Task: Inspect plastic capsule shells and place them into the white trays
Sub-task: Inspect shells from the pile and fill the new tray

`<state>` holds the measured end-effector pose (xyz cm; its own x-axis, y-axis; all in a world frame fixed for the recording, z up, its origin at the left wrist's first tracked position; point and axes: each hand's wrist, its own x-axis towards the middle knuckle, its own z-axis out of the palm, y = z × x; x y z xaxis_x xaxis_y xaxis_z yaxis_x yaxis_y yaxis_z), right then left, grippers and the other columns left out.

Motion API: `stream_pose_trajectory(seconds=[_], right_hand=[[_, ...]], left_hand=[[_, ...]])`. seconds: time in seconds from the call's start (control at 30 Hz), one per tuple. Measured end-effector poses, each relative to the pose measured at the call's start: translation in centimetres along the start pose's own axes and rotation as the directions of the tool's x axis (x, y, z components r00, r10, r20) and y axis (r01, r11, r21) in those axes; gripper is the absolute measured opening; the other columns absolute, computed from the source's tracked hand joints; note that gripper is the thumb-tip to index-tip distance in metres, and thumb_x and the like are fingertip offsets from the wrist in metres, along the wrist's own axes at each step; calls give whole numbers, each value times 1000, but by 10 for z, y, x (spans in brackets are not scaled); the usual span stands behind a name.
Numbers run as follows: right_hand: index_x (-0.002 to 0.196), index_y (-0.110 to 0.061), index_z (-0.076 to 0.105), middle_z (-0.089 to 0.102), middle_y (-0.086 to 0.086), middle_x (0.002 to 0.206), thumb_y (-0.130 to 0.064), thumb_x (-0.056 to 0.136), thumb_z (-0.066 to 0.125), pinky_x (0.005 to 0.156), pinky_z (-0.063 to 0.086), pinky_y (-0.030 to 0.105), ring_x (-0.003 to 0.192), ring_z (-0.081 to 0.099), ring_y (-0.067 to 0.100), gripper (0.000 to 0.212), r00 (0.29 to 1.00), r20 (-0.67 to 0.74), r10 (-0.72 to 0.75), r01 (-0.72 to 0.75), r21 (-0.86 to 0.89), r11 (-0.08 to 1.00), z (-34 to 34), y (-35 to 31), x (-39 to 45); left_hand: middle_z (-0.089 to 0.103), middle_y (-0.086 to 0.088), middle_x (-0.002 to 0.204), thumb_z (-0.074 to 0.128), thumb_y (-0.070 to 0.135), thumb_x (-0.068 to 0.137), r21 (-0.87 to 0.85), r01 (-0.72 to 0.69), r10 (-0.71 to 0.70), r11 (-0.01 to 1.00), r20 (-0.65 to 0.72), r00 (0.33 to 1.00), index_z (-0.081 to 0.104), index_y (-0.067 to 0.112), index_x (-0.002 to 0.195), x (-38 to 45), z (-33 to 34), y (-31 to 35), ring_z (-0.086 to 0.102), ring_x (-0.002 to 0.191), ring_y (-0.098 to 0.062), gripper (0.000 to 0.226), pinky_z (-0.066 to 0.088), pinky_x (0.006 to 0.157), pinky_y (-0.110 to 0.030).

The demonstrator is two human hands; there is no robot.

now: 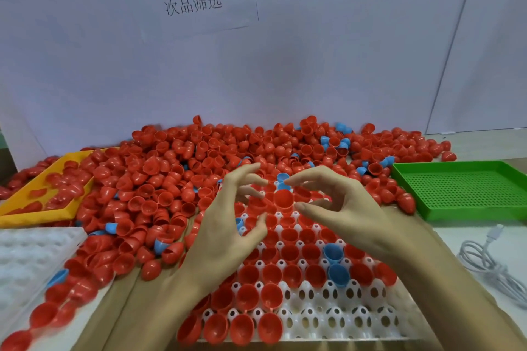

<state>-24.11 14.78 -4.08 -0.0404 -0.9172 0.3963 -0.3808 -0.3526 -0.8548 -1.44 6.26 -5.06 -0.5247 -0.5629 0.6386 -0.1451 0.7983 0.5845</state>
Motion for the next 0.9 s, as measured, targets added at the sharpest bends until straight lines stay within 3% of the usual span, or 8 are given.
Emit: stream_pose_trajectory(seconds=[0.13,0.2,0.3,0.43,0.57,0.7,0.8,0.9], right_hand=[[122,-32,71,68,-11,132,-11,96,76,101,59,41,133,60,11,34,1000,4,6,-6,-20,1000,-2,2,-1],[122,-29,70,70,-9,132,-12,96,76,102,58,44,131,63,13,32,1000,-2,19,-19,3,1000,0,3,-2],[123,-24,68,74,0,123,-18,95,77,95,62,42,116,73,22,30,999,-16,36,-34,100,994,3,-1,-2],[122,-13,67,79,13,99,-18,98,71,76,62,29,89,79,28,25,997,-12,80,-77,195,978,9,-10,-3],[118,-8,69,77,18,87,-16,101,66,70,63,38,75,76,28,19,993,13,120,-120,189,975,13,-16,-5],[114,-9,70,74,10,76,-29,103,58,66,62,39,67,74,29,26,988,3,156,-155,156,976,15,-19,-5],[117,-15,71,76,4,93,-33,104,57,67,63,37,71,74,28,26,991,14,130,-131,135,982,14,-21,-5],[126,-31,68,72,2,110,-32,95,74,79,65,43,83,74,28,31,995,59,76,-80,74,994,15,-19,-7]], left_hand=[[73,14,116,70,0,94,-40,94,-93,995,7,996,41,31,148,-1,-1,-1,66,121,-10,70,40,107,-15],[72,10,98,59,1,100,-59,115,-116,992,-1,993,49,30,141,-1,-1,0,69,98,-9,51,48,90,-21],[54,6,75,43,12,102,-164,178,-180,970,1,984,62,30,122,-2,0,2,48,62,-11,33,42,61,-28],[46,5,62,62,40,101,-68,103,-102,992,6,995,62,34,120,-4,2,8,48,55,-12,21,42,62,-20],[45,4,62,72,52,93,56,17,-17,998,5,1000,63,38,123,-6,6,9,50,57,-19,34,48,64,-29],[49,0,61,68,56,94,-3,61,-62,998,-31,998,66,34,113,-6,8,10,52,55,-18,29,47,63,-25],[52,2,59,66,57,95,-69,166,-170,984,-52,984,67,35,98,-5,10,10,51,54,-14,23,44,63,-16],[46,11,54,66,57,93,-133,262,-272,956,-59,961,69,33,89,0,11,9,45,53,-4,25,40,64,-12]])
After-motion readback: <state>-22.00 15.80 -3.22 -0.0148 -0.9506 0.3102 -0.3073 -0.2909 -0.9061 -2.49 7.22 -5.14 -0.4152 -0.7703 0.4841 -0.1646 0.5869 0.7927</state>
